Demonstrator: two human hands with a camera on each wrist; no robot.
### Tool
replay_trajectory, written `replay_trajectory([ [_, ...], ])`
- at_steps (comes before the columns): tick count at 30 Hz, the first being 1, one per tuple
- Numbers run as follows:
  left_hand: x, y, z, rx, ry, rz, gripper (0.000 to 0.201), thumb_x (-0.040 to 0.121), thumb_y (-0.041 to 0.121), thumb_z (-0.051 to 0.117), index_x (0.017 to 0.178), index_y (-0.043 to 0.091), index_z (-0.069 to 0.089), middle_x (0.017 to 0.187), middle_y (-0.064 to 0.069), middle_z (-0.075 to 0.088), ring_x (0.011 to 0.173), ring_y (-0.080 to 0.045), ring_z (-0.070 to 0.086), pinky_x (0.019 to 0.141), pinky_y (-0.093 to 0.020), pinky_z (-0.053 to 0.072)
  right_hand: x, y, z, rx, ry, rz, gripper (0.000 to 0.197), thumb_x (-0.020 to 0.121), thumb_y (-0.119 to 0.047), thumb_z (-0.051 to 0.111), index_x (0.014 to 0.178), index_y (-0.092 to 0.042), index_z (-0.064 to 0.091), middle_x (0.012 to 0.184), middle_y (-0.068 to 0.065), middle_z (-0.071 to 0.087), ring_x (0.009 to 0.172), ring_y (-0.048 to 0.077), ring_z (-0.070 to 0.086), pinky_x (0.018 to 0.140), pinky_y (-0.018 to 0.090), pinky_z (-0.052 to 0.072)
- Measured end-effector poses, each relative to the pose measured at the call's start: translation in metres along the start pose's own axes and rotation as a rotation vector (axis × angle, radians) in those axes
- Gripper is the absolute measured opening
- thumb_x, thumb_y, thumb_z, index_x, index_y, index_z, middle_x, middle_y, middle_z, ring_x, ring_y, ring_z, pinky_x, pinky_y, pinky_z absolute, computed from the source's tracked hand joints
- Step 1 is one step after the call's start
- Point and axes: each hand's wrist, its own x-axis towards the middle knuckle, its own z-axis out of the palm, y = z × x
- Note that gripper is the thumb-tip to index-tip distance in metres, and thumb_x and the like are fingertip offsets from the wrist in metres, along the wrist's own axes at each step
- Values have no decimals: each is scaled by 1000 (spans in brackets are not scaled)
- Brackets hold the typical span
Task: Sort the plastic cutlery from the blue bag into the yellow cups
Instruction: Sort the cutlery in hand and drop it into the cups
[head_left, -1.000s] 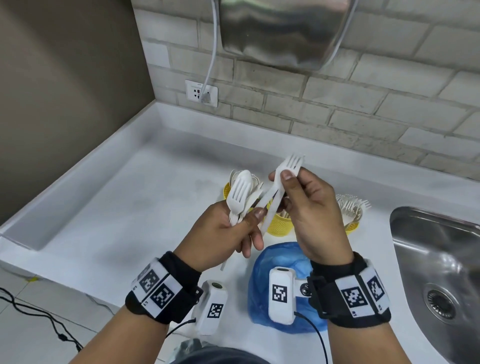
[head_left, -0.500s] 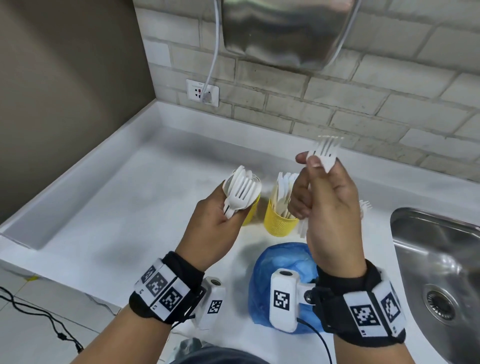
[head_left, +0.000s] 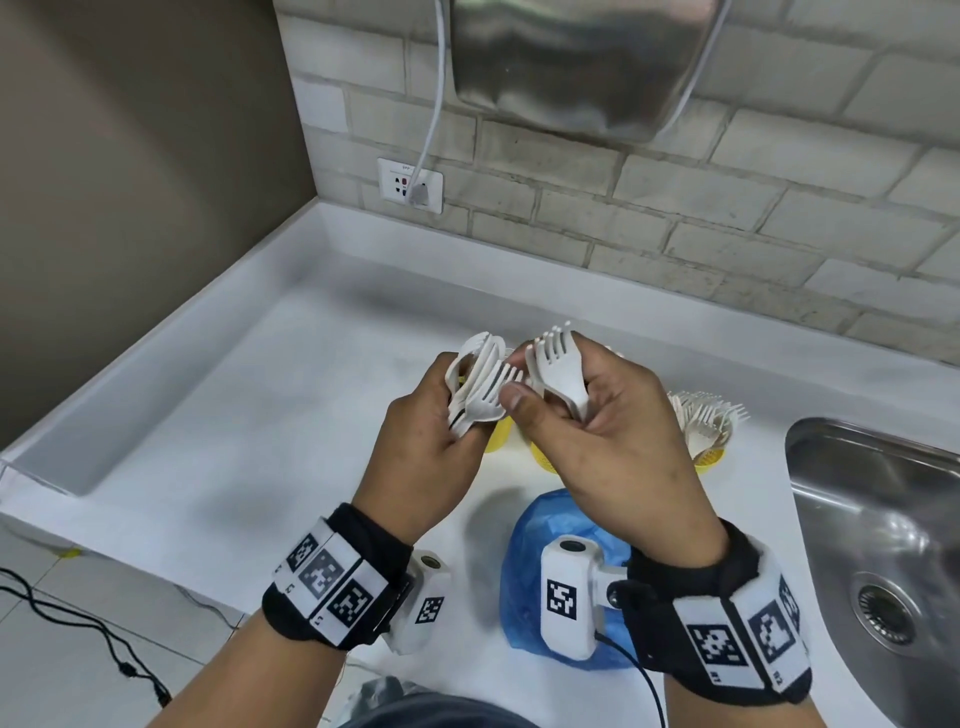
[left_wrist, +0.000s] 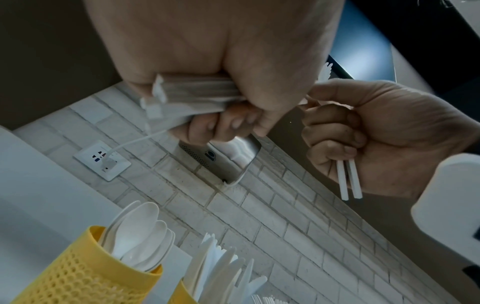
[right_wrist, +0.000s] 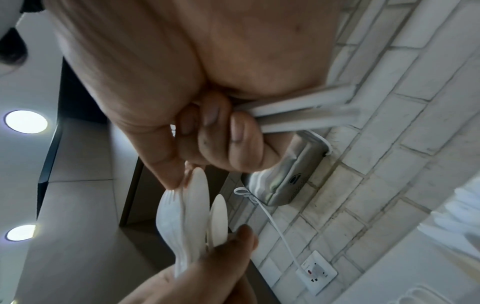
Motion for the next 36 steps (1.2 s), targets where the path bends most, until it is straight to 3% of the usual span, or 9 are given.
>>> replay_trajectory([
  [5, 0, -1, 2, 35, 13, 28, 22, 92, 19, 71, 108, 27, 58, 84, 15, 67, 70, -10, 61, 63, -20, 48, 3, 0, -10, 131, 16, 7, 19, 99, 5, 60, 93, -13, 65, 58, -17, 58, 49, 0, 51, 55, 9, 39],
  [10, 1, -5, 5, 89, 25, 16, 21, 93, 19, 70, 109, 23, 57, 81, 10, 65, 67, -12, 58, 62, -28, 49, 5, 1, -16, 408, 53, 89, 9, 95, -6, 56, 94, -12, 62, 57, -4, 34, 46, 10, 22, 44, 21, 22],
  [12, 1, -8, 6, 166, 69, 14, 25, 93, 17, 65, 114, 23, 54, 81, 9, 65, 68, -17, 58, 64, -38, 50, 6, 4, -15, 421, 91, 128, 9, 99, -4, 54, 96, -10, 59, 56, -3, 29, 46, 11, 20, 44, 21, 19],
  [15, 1, -11, 7, 270, 143, -19, 32, 93, 13, 59, 122, 21, 48, 80, 5, 63, 71, -31, 57, 60, -38, 45, 7, 11, -7, 424, 208, 196, 4, 97, -16, 58, 100, -13, 59, 58, -2, 28, 48, 14, 21, 47, 27, 19],
  [20, 1, -10, 5, 317, 188, -61, 38, 91, 9, 58, 124, 21, 43, 80, 3, 60, 69, -36, 55, 59, -34, 38, 6, 24, 10, 291, 293, 232, 50, 78, -48, 74, 115, -19, 57, 69, -5, 50, 54, 12, 42, 58, 33, 36],
  [22, 0, -8, 6, 325, 199, -51, 36, 92, 11, 59, 123, 21, 43, 79, 4, 60, 71, -39, 59, 58, -33, 37, 4, 29, 18, 191, 274, 201, 61, 72, -56, 77, 117, -19, 58, 76, -4, 55, 61, 9, 50, 63, 26, 44],
  [26, -5, -1, 10, 323, 197, -13, 29, 97, 21, 57, 122, 23, 41, 79, 1, 65, 69, -37, 63, 56, -32, 37, 5, 33, 27, 59, 302, 126, 37, 87, -38, 80, 106, -11, 63, 76, 0, 63, 68, 10, 60, 67, 21, 49],
  [31, -8, 2, 10, 330, 205, -15, 34, 94, 17, 58, 125, 20, 44, 80, 10, 57, 71, -33, 62, 57, -31, 35, 6, 42, 32, 60, 336, 153, 25, 87, -49, 61, 99, -27, 64, 68, -15, 57, 64, 12, 53, 72, 37, 43],
  [36, -9, 1, 10, 274, 198, -19, 40, 92, 15, 61, 127, 22, 44, 87, 15, 58, 76, -27, 61, 59, -29, 37, 7, 36, 30, 167, 337, 127, 35, 102, -34, 53, 103, 0, 62, 62, -1, 49, 55, 18, 42, 53, 36, 37],
])
